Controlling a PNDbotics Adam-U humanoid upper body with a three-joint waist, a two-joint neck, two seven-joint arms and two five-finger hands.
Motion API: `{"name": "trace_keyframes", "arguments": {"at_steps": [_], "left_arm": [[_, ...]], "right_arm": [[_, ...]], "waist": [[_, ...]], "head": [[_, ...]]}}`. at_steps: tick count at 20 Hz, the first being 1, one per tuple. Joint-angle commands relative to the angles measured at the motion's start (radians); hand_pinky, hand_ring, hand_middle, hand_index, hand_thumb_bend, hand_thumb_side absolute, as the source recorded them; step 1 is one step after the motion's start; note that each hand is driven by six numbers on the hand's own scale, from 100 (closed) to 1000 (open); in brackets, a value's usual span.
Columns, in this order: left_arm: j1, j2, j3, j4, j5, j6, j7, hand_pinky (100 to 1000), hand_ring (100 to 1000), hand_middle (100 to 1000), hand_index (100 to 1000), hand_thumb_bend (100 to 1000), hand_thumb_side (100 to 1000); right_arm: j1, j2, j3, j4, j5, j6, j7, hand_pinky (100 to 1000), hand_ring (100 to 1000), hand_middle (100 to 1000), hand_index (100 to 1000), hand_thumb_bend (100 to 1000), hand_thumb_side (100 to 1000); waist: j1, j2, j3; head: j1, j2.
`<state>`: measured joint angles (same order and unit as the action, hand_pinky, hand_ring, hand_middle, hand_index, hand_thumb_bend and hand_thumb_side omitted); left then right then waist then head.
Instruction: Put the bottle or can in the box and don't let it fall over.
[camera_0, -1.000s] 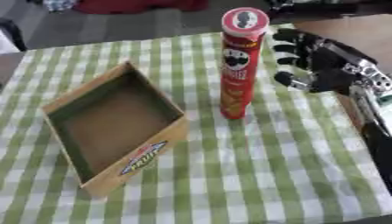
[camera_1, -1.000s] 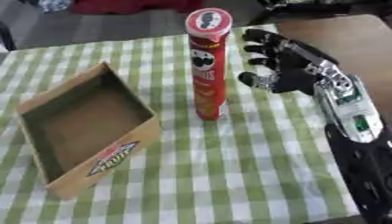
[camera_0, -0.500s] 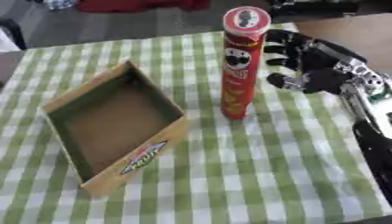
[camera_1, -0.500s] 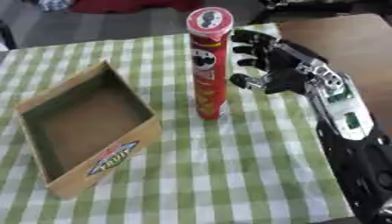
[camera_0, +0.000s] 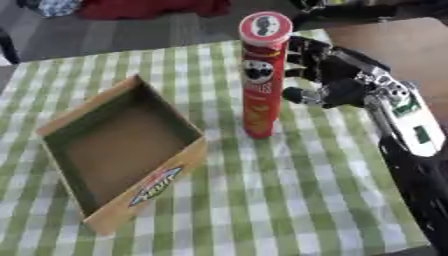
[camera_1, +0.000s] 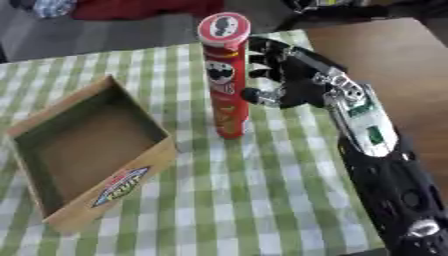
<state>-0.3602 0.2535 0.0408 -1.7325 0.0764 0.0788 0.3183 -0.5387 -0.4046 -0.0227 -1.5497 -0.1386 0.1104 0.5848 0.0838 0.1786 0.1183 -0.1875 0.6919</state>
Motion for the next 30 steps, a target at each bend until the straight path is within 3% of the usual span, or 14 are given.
{"name": "trace_keyframes", "arguments": {"at_steps": [1,12,30], "left_arm": [[-0.014,0.009,0.001,-0.022,0.004,-0.002,-0.003,697,1000,1000,812,100,738],[-0.016,0.007,-0.002,-0.021,0.007,0.000,-0.006,698,1000,1000,812,100,739],[-0.025,-0.003,-0.007,-0.024,0.011,0.001,-0.011,699,1000,1000,812,100,740]], "right_arm": [[-0.024,-0.002,0.004,0.004,0.013,0.000,0.001,930,1000,1000,1000,435,115],[-0.062,0.001,0.003,0.070,0.092,-0.017,-0.008,932,1000,1000,1000,449,103],[-0.137,0.024,0.020,0.163,0.122,-0.041,0.013,935,1000,1000,1000,465,100]], "waist": [[-0.001,-0.013,0.003],[0.004,-0.008,0.004],[0.012,0.008,0.017]], "head": [[-0.004,-0.014],[-0.007,-0.019],[-0.020,-0.026]]}}
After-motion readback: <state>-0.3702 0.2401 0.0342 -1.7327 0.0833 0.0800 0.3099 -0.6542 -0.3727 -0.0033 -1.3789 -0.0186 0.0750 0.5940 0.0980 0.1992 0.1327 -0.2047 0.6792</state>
